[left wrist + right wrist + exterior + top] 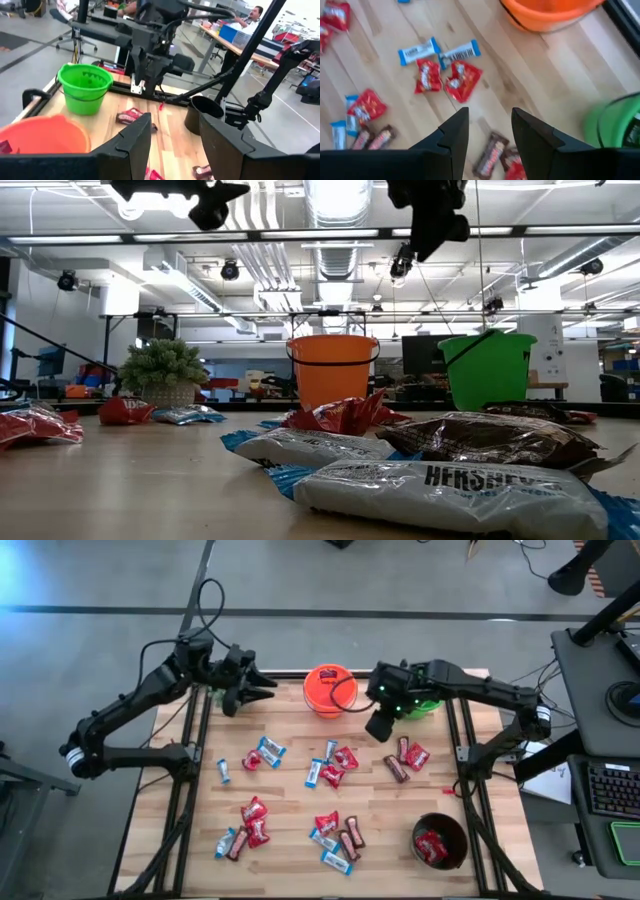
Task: Organize candy in baskets
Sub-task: Put the red chocolate into the black bucket
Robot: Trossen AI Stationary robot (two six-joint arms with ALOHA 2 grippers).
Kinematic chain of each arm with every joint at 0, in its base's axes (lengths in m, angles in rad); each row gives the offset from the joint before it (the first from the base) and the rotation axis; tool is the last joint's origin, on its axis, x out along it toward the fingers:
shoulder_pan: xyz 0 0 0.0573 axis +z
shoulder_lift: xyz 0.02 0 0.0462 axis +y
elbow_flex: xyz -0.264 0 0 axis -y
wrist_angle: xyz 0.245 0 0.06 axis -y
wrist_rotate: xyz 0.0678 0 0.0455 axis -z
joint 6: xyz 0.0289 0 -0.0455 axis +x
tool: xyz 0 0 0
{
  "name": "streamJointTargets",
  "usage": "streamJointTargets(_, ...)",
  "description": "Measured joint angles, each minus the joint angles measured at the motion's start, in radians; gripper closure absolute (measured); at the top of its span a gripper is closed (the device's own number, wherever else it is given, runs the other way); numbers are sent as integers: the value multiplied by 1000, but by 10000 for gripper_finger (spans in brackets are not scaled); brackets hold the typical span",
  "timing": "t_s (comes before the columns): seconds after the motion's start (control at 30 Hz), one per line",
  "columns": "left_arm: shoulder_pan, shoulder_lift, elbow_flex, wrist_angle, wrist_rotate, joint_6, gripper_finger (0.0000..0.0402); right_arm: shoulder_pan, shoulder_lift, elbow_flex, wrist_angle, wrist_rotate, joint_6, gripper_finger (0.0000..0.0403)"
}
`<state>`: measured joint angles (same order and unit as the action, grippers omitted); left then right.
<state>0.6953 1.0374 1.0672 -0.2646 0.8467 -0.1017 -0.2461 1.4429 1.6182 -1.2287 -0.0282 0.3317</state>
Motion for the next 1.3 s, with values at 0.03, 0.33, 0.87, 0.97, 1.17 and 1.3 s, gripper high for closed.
streamJointTargets(0.03, 0, -8, 0, -1, 0, 4, 251, 5, 1, -3, 13, 3, 9, 264)
streamJointTargets(0.33, 0, -69, 0, -30, 6, 14, 251, 63, 72, -4, 17, 3, -16, 260)
streamJointTargets(0.87, 0, -122, 0, -278, 11, -23, 251, 94, 143, -2, 41, -3, 17, 257)
streamJointTargets(0.97, 0, -122, 1, -280, 48, -40, 251, 94, 127, -1, 41, 3, 16, 257)
streamJointTargets(1.17, -1, -96, 74, -285, 126, -143, 233, 94, 117, -1, 42, 4, 14, 257)
streamJointTargets(1.3, -7, -71, 167, -285, 165, -156, 201, 94, 116, -1, 45, 4, 11, 257)
